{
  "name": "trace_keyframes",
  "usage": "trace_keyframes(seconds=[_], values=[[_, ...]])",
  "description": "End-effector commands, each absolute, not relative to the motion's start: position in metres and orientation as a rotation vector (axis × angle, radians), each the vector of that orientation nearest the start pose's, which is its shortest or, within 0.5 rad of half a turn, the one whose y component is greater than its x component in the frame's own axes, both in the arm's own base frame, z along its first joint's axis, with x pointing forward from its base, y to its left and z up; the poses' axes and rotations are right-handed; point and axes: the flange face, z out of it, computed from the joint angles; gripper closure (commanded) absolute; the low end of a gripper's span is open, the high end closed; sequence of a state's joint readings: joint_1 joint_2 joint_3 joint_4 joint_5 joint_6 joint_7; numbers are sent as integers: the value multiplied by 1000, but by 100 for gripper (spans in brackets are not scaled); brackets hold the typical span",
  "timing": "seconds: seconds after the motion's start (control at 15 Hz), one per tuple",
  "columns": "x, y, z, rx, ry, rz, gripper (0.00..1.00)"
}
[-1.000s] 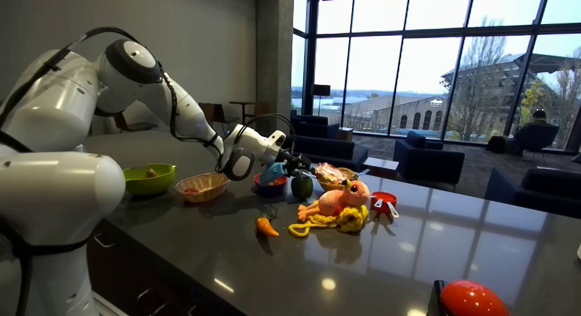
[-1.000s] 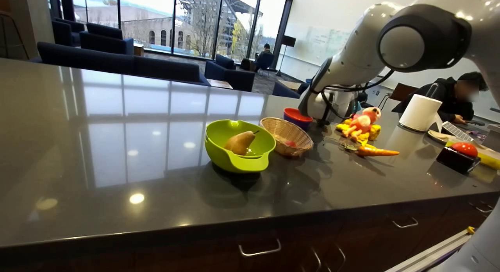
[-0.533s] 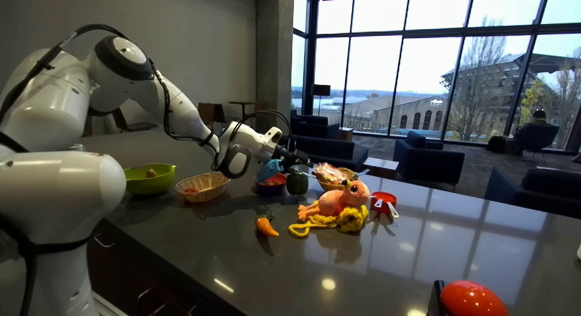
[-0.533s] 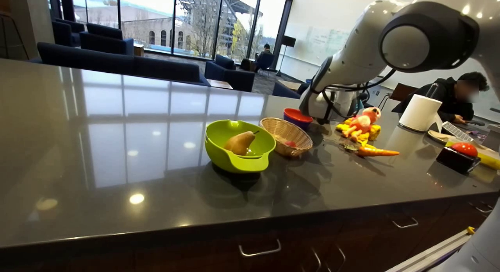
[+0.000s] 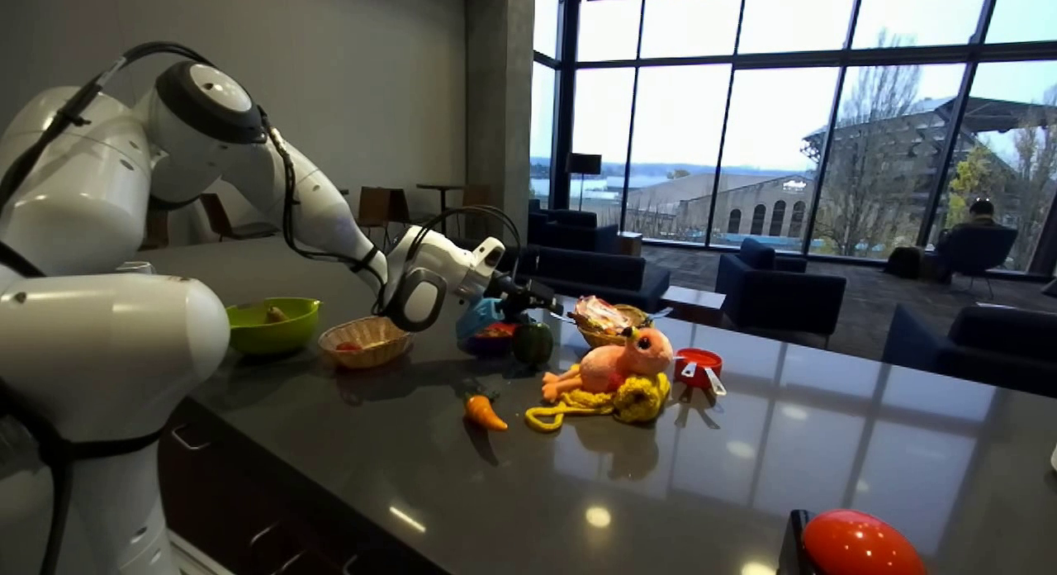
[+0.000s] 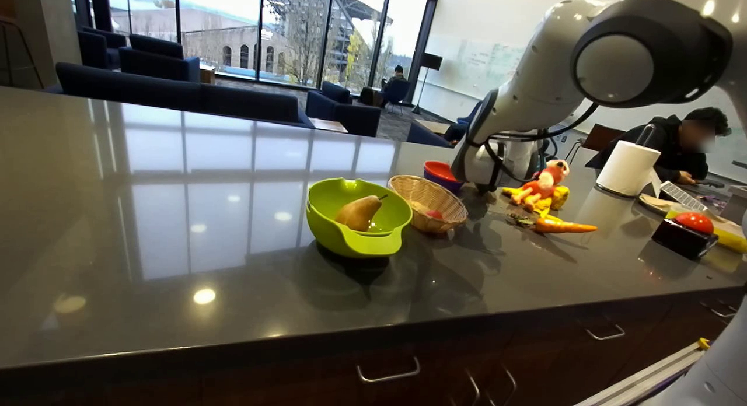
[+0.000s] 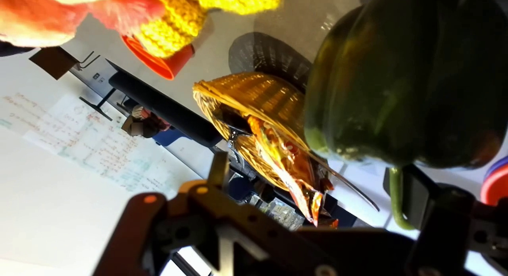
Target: Move the green pepper closer to the orange bowl
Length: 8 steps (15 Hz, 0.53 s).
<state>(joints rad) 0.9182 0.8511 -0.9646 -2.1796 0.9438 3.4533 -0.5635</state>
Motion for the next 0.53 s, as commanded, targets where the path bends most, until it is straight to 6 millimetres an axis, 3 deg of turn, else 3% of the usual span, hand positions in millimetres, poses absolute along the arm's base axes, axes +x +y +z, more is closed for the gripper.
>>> trace_keyframes(seconds=[0.0, 0.47], values=[[568, -79, 276, 2246, -93, 980, 0], [573, -86, 283, 2233, -169, 1027, 0]])
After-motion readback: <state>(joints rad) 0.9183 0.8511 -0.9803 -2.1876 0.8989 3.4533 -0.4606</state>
